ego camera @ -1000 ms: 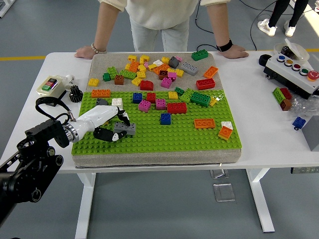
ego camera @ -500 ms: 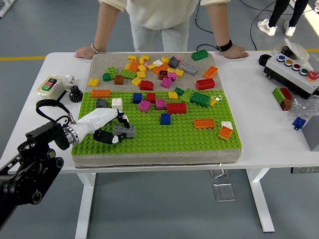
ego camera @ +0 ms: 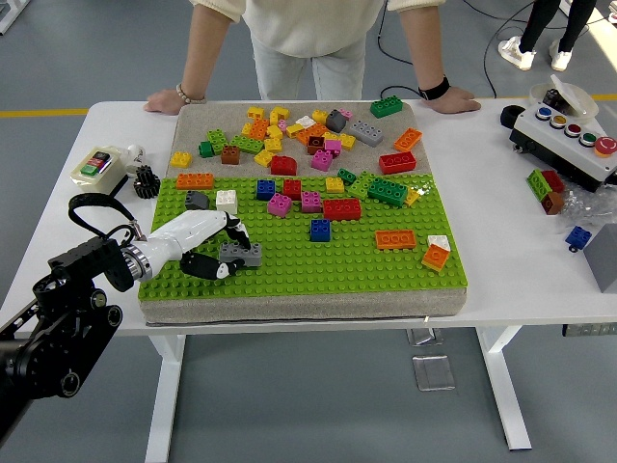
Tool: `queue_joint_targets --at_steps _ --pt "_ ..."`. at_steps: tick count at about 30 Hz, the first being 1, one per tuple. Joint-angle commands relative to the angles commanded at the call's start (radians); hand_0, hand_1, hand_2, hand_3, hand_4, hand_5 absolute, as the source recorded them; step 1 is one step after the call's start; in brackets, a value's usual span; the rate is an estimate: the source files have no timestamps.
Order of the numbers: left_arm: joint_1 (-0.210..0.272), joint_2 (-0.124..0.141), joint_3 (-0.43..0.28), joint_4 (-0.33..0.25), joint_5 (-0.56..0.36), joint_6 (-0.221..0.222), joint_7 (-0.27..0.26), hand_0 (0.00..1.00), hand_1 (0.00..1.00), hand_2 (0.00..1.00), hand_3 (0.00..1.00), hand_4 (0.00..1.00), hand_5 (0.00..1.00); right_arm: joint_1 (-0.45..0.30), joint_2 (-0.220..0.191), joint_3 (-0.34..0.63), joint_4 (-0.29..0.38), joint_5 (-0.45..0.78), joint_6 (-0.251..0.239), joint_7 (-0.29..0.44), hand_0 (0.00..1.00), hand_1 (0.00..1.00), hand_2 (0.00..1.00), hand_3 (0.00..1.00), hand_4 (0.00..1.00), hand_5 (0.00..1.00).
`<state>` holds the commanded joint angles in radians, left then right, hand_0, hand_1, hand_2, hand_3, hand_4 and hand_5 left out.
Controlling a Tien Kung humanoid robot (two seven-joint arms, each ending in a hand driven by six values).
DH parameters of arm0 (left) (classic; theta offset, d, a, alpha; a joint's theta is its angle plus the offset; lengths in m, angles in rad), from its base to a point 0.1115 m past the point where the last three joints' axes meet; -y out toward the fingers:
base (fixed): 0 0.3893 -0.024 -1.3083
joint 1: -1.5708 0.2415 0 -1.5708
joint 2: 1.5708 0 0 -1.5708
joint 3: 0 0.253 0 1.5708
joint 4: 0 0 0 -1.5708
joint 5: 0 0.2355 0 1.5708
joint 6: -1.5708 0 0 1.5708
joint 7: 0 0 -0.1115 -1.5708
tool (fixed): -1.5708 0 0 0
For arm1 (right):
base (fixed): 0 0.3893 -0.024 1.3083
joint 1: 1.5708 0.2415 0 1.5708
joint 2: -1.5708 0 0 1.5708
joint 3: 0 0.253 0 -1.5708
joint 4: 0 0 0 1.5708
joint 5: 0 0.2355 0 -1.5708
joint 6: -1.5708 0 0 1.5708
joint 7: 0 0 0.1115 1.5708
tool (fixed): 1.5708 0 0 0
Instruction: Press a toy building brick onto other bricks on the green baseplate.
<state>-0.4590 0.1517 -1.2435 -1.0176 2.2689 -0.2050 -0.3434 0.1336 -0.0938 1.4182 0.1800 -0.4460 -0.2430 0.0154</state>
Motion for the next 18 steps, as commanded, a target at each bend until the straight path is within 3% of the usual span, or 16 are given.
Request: queue_joint_targets --at_steps 18 --pt "-0.003 -0.014 -0.007 0.022 0.0 0.0 0.0 0.766 0.683 0.604 0.558 0.649 0.064 0.0 0.001 -0.003 0.0 0.002 -0.002 -0.001 0.739 0.661 0.707 0.586 0.911 0.504"
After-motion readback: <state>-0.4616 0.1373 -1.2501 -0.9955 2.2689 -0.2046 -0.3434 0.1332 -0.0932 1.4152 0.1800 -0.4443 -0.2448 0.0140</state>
